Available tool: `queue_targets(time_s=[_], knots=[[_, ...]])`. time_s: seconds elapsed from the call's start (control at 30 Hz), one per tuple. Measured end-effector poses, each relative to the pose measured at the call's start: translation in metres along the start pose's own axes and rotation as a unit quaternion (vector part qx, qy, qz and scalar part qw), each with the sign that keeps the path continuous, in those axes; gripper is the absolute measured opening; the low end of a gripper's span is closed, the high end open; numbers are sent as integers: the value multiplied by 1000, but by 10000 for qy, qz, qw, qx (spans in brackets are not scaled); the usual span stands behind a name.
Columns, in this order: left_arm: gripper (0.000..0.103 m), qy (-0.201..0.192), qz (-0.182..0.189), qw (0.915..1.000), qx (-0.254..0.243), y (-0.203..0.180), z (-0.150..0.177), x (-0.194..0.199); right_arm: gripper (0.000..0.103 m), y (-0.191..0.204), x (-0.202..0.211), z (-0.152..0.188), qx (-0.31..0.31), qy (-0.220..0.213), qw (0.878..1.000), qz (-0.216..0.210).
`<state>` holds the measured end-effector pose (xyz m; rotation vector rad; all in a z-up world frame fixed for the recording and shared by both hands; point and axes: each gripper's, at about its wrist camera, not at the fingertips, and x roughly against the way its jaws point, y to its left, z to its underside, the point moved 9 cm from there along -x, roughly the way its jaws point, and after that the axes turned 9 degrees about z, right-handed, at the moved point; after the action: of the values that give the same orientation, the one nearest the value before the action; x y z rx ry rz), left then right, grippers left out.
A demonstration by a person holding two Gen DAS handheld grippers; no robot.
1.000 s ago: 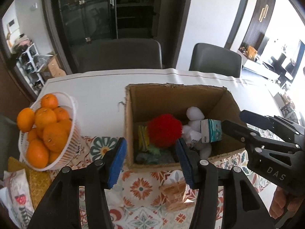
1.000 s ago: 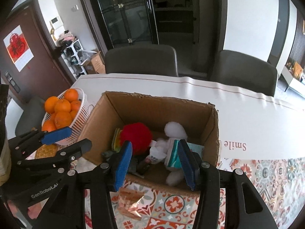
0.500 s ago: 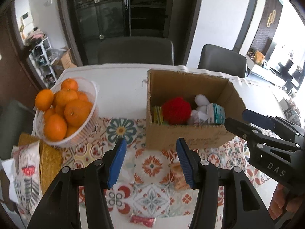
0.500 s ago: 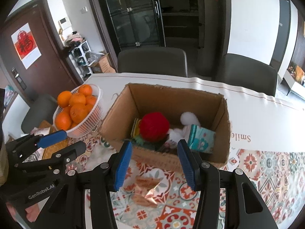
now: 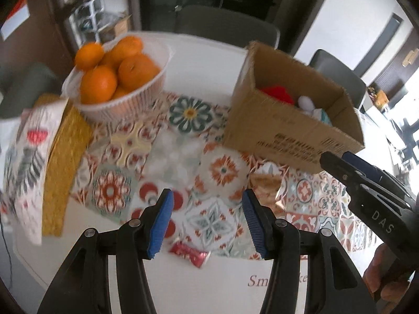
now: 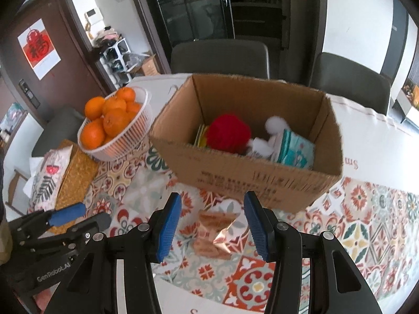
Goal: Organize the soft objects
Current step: 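Move the left tool to the red packet while the right tool approaches the gold biscuit packet, then close the left tool on the red packet while the right tool grips the biscuit packet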
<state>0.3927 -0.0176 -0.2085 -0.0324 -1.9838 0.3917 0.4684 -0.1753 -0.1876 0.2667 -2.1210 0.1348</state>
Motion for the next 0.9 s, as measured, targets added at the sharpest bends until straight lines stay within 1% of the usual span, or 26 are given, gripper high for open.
queue_targets(time_s=[0.13, 0.3, 0.4, 0.47, 0.53, 0.67, 0.9], knots=[[53, 195, -76, 9991, 372, 15, 18, -7, 51, 6, -9, 12, 57, 130, 9999, 59], [54, 399, -186, 9957, 809, 33, 42, -17, 52, 15, -24, 26, 114, 344, 9993, 89], [54, 568, -169, 9926, 1059, 41, 56, -26, 57, 20, -33, 35, 161, 488, 9986, 84], [54, 653, -154, 9908, 1178, 45, 63, -30, 57, 22, -40, 42, 175, 619, 9979, 74], [54, 805, -163, 9874, 1354, 50, 73, -37, 57, 24, -48, 48, 193, 745, 9970, 38], [53, 1068, 0, 9786, 1760, 54, 92, -51, 57, 25, -62, 60, 207, 948, 9953, 60], [53, 1149, 105, 9677, 2242, 58, 107, -66, 57, 25, -83, 75, 218, 1225, 9922, 70]])
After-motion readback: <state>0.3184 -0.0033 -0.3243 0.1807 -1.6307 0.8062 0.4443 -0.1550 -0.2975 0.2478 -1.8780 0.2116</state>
